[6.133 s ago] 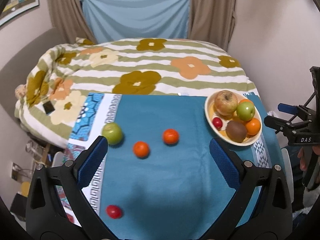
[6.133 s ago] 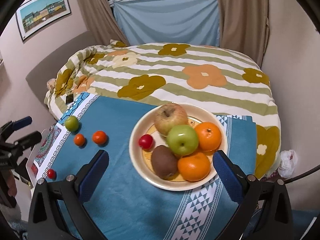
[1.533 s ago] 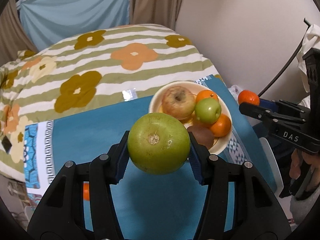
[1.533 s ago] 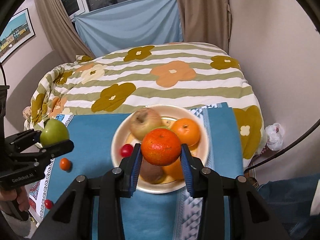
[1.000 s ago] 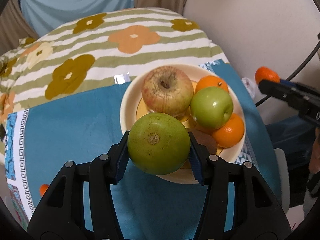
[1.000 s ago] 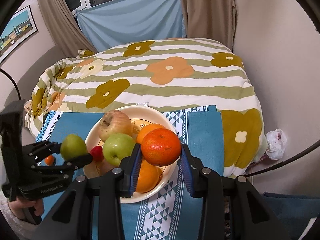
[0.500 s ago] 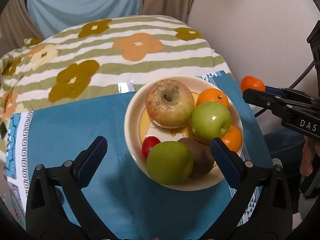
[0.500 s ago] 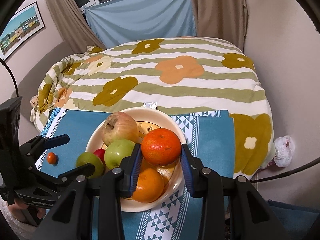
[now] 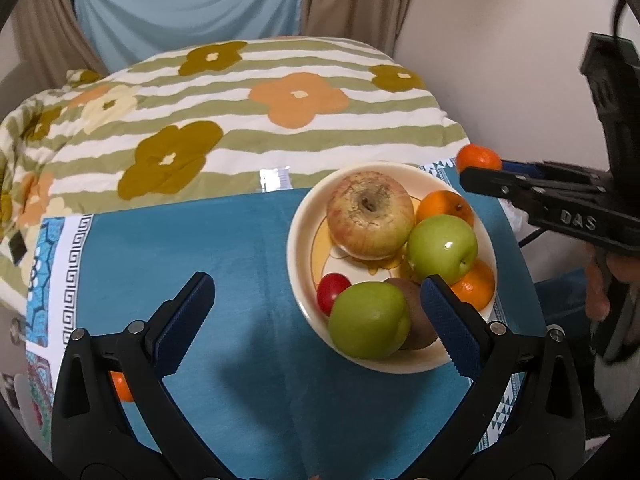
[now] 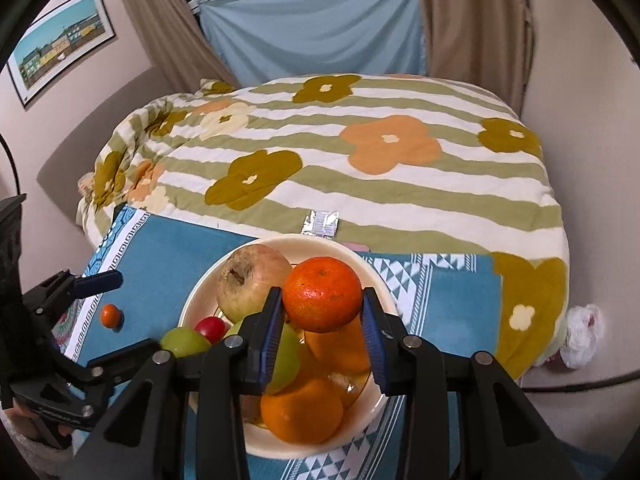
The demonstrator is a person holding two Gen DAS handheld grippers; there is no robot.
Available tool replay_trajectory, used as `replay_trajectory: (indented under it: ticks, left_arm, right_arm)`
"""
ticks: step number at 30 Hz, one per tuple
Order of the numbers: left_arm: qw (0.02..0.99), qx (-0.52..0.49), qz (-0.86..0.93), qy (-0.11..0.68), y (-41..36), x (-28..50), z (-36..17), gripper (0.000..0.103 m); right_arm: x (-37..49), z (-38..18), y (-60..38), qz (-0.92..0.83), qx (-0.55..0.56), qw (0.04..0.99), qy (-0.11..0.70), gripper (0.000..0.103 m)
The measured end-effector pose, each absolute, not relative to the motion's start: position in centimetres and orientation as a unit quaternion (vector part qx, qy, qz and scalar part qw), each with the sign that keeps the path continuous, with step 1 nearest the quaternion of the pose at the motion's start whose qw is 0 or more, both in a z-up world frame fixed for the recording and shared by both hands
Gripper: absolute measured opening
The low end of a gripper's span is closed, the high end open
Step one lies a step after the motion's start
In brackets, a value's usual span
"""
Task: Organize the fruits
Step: 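Lower the green apple into the bowl and open the left tool while the right tool releases the mandarin, then withdraw both open tools toward the last red tomato and mandarin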
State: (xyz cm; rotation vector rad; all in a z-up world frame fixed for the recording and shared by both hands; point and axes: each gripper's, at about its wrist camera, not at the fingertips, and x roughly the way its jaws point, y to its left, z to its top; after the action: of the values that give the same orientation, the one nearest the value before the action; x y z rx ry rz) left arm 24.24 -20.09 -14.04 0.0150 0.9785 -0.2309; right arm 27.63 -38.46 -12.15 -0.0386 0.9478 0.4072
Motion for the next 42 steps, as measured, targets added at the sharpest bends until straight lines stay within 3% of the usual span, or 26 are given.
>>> replay_trajectory:
  ticks: [13,15,20,23,42]
  left_arm:
    - [0.873,-0.006,-0.078,0.481,-17.8,23.8,-14.9,0.103]
    - [0.873,-0.007,-0.076,0.482,-17.7,23.9,-15.0,0.103]
    - [0.874,-0.009,-0.074,0.48,-17.8,23.9,-14.9,0.103]
    - [0.875,-0.008,-0.073,0.479,-17.8,23.9,-14.8,0.103]
    - [0.896,-0.005,-0.045,0.442,-16.4,19.4,-9.1,0.103]
  right_arm:
    - [30.9,-14.2,-37.5,0.227,-0.032,0.86,0.457,0.036]
    - [31.0,-14.2,-37.6,0.233,-0.027,0.858,0.457,0.041]
    - [30.7,-13.9,-37.9,0.235,-0.02,0.863,0.447,0.076]
    - [30.4,-13.4,-38.1,0.232,-0.017,0.866,0.443,0.082]
    - [25.1,-8.0,-37.1,0.229,-0.019,0.877,0.423,0.083]
